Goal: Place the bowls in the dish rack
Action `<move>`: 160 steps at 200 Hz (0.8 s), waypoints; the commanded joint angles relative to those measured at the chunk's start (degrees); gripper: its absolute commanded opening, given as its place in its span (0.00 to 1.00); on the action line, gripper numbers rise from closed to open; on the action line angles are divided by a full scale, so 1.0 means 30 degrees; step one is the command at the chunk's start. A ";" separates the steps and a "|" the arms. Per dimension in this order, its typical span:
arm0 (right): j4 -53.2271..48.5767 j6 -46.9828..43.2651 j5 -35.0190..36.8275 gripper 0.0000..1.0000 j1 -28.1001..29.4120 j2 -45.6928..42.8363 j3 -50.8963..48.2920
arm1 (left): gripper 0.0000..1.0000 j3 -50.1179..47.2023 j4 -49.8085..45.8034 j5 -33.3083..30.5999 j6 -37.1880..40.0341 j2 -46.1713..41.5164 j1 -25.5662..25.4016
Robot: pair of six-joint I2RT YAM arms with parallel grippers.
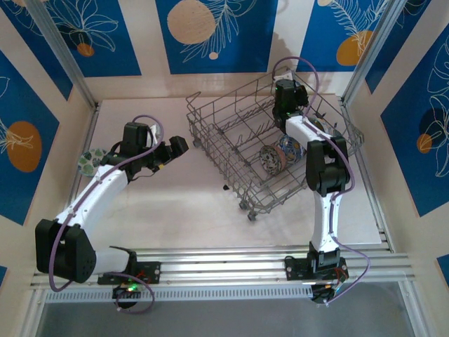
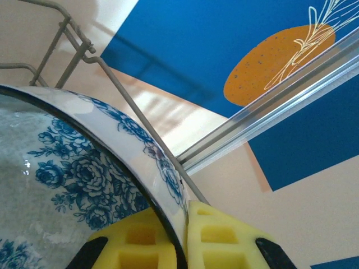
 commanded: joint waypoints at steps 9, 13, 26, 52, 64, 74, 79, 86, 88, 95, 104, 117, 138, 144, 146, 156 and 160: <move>0.0887 -0.0365 0.0893 0.00 0.0392 0.0457 0.1054 | 0.99 0.0033 0.0116 0.0411 0.0047 -0.0041 0.0278; 0.0888 -0.0495 0.0877 0.00 0.0425 0.0553 0.1105 | 0.99 0.0030 0.0132 0.0430 0.0069 -0.0048 0.0259; 0.1008 -0.0806 0.0985 0.00 0.0565 0.0898 0.1304 | 0.99 -0.0022 0.0140 0.0451 0.0055 -0.0015 0.0272; 0.1034 -0.1248 0.1206 0.00 0.0762 0.1538 0.1681 | 0.99 -0.0026 0.0057 0.0466 0.0061 -0.0059 0.0308; 0.0930 -0.1195 0.1169 0.00 0.0840 0.1650 0.1767 | 0.99 -0.0040 0.0031 0.0444 0.0110 -0.0073 0.0311; 0.0944 -0.1247 0.1185 0.01 0.0905 0.1716 0.1796 | 0.99 -0.0025 0.0035 0.0407 0.0094 -0.0121 0.0338; 0.0974 -0.1239 0.1195 0.00 0.0913 0.1749 0.1819 | 0.99 -0.0026 0.0008 0.0393 0.0106 -0.0104 0.0352; 0.0810 -0.1108 0.1202 0.00 0.0932 0.1777 0.1870 | 0.99 -0.0025 -0.0002 0.0429 0.0106 -0.0079 0.0367; 0.0700 -0.1038 0.1181 0.00 0.0948 0.1796 0.1898 | 0.99 -0.0025 0.0012 0.0435 0.0106 -0.0094 0.0367; 0.0155 -0.0709 0.1069 0.00 0.0954 0.1812 0.2023 | 0.99 -0.0002 0.0012 0.0466 0.0106 -0.0048 0.0352; -0.0629 -0.0252 0.0877 0.01 0.0990 0.1812 0.2214 | 0.99 0.0075 -0.0041 0.0496 0.0135 -0.0047 0.0367; -0.1904 0.0460 0.0628 0.08 0.1038 0.1841 0.2520 | 0.99 0.0121 -0.0053 0.0492 0.0119 -0.0043 0.0385; -0.2582 0.0843 0.0606 0.20 0.1052 0.1972 0.2722 | 0.99 0.0101 -0.0129 0.0460 0.0106 -0.0107 0.0395; -0.2837 0.0961 0.0559 0.23 0.1043 0.2017 0.2813 | 0.99 0.0093 -0.0168 0.0438 0.0106 -0.0128 0.0396; -0.2915 0.0995 0.0559 0.23 0.1064 0.2039 0.2866 | 0.99 0.0092 -0.0161 0.0437 0.0106 -0.0136 0.0374; -0.3293 0.1186 0.0487 0.24 0.1077 0.2117 0.3013 | 0.99 0.0078 -0.0252 0.0382 0.0075 -0.0220 0.0368; -0.3380 0.1250 0.0487 0.28 0.1077 0.2133 0.3055 | 0.99 0.0091 -0.0260 0.0356 0.0066 -0.0244 0.0393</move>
